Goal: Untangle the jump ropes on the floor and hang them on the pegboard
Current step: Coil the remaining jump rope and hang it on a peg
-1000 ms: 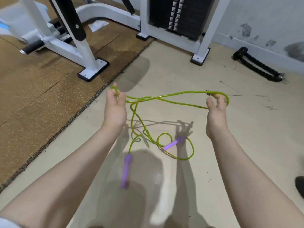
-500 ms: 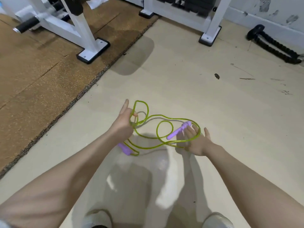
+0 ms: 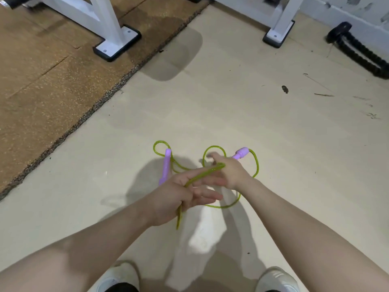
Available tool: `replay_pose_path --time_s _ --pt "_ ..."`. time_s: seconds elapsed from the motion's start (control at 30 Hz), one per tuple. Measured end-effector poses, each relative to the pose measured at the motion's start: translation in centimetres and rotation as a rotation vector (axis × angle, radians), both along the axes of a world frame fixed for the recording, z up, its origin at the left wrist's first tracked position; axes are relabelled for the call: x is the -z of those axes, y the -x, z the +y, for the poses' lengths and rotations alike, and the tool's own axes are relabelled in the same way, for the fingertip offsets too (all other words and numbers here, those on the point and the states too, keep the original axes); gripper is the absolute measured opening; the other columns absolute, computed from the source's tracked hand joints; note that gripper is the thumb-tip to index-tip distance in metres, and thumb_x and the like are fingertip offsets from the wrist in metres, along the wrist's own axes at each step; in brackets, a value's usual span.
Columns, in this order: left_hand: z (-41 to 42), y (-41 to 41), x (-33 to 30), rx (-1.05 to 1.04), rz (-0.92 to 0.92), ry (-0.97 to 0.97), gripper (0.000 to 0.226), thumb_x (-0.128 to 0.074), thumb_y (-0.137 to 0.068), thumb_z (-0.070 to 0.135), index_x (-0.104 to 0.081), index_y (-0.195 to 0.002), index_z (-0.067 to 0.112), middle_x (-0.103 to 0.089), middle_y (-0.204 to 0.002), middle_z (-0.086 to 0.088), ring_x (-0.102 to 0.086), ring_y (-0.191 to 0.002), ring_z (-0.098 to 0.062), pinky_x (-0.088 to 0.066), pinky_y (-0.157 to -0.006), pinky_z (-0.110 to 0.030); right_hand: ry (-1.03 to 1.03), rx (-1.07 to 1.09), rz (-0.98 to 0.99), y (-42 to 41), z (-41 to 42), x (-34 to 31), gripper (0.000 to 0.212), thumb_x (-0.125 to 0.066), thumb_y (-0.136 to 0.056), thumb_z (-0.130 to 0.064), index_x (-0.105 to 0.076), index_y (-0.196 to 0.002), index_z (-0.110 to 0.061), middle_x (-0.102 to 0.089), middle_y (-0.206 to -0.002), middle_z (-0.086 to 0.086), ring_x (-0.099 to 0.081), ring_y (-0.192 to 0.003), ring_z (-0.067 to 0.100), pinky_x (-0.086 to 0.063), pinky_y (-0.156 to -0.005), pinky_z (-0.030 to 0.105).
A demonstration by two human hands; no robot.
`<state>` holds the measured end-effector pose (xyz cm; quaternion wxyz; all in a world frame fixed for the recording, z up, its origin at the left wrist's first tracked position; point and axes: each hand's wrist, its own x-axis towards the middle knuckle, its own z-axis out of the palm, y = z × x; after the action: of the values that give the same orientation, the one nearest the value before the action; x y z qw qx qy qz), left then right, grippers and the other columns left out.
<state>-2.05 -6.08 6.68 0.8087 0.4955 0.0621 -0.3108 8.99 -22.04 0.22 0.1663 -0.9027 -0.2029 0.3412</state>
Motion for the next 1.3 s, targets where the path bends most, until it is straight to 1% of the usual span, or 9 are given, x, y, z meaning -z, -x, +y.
replay_pose_path --time_s 0.1,0.2,0.5,0.63,0.7,0.87,0.97,1.1,1.3 --pt "0.2 0.1 0.3 -0.007 0.056 0.093 0.08 -0.029 -0.043 -0.016 -0.075 -0.098 0.018 -0.072 -0.1 -0.006 -0.068 -0.087 -0.017 -0.054 -0.082 -0.026 0.035 0.083 0.161 0.0 -1.3 1.0 0.028 -0.04 -0.097 -0.023 -0.05 -0.071 -0.015 -0.052 -0.069 0.002 -0.059 -0.073 0.026 -0.041 -0.064 0.028" --pt "1.3 0.4 1.1 0.181 0.067 -0.008 0.071 -0.035 -0.047 -0.011 -0.075 -0.097 0.018 -0.07 -0.109 -0.004 -0.064 -0.099 -0.016 -0.05 -0.091 -0.028 -0.276 0.496 0.414 -0.6 -2.4 -0.7 0.035 -0.037 -0.1 -0.024 -0.048 -0.07 -0.009 -0.044 -0.05 0.0 -0.038 -0.041 0.012 -0.034 -0.043 0.017" --pt "-1.7 -3.3 2.5 0.715 -0.21 -0.81 0.045 -0.039 -0.091 0.009 -0.051 -0.131 0.027 -0.045 -0.141 0.002 -0.039 -0.131 -0.014 -0.029 -0.11 -0.027 -0.854 0.72 1.161 -0.9 0.4 -6.3 0.027 -0.045 -0.082 -0.045 -0.046 -0.076 -0.019 -0.071 -0.101 0.017 -0.068 -0.093 0.033 -0.054 -0.085 0.038" --pt "-3.2 -4.0 1.9 0.659 -0.292 -0.964 0.042 -0.038 -0.092 0.006 -0.053 -0.13 0.018 -0.046 -0.135 -0.003 -0.043 -0.124 -0.02 -0.034 -0.098 -0.023 -0.922 0.631 1.074 -0.2 1.8 -7.4 0.014 -0.051 -0.082 -0.026 -0.044 -0.077 -0.015 -0.066 -0.067 0.005 -0.063 -0.053 0.014 -0.054 -0.055 0.024" --pt "-2.9 -4.5 1.3 0.522 -0.324 -1.043 0.024 -0.042 -0.091 0.009 -0.064 -0.103 0.008 -0.059 -0.118 -0.01 -0.052 -0.113 -0.024 -0.038 -0.089 -0.026 -0.881 0.582 1.006 -0.4 1.8 -8.1 0.014 -0.047 -0.086 -0.027 -0.045 -0.078 -0.015 -0.04 -0.048 -0.006 -0.031 -0.031 0.001 -0.028 -0.035 0.014" --pt "1.7 -6.1 3.0 -0.389 -0.209 -1.177 0.028 -0.066 -0.073 0.03 -0.054 -0.093 0.014 -0.057 -0.104 -0.009 -0.055 -0.104 -0.026 -0.041 -0.08 -0.028 -0.616 0.239 0.846 -3.0 -1.1 -11.4 0.021 -0.051 -0.09 -0.024 -0.06 -0.108 -0.017 -0.024 -0.047 -0.01 -0.014 -0.035 0.002 -0.011 -0.04 0.015" --pt "1.9 -7.2 2.8 -0.173 -0.308 -0.85 0.091 -0.08 -0.064 0.037 -0.033 -0.139 0.021 -0.036 -0.142 0.002 -0.041 -0.129 -0.012 -0.041 -0.1 -0.034 -0.444 0.046 0.801 -3.7 -2.0 -13.8 0.027 -0.053 -0.083 -0.02 -0.066 -0.106 -0.018 -0.023 -0.045 -0.01 -0.017 -0.038 0.005 -0.017 -0.039 0.015" --pt "-0.5 -7.3 1.9 0.148 -0.31 -0.66 0.011 -0.069 -0.078 0.028 -0.06 -0.081 0.025 -0.061 -0.069 0.014 -0.061 -0.066 -0.004 -0.049 -0.069 -0.029 -0.496 0.086 0.483 -4.6 -2.2 -15.3 0.017 -0.065 -0.081 -0.011 -0.075 -0.072 -0.021 -0.031 -0.043 -0.004 -0.021 -0.039 0.007 -0.021 -0.04 0.016" --pt "5.5 -5.8 4.0 0.025 -0.423 -1.327 0.03 -0.056 -0.087 0.017 -0.048 -0.058 0.019 -0.045 -0.055 0.002 -0.052 -0.069 -0.025 -0.034 -0.057 -0.017 -0.528 0.593 -0.134 -6.2 -5.3 -12.8 0.023 -0.066 -0.085 -0.02 -0.062 -0.063 -0.016 -0.04 -0.037 -0.014 -0.032 -0.038 0.003 -0.024 -0.043 0.015"
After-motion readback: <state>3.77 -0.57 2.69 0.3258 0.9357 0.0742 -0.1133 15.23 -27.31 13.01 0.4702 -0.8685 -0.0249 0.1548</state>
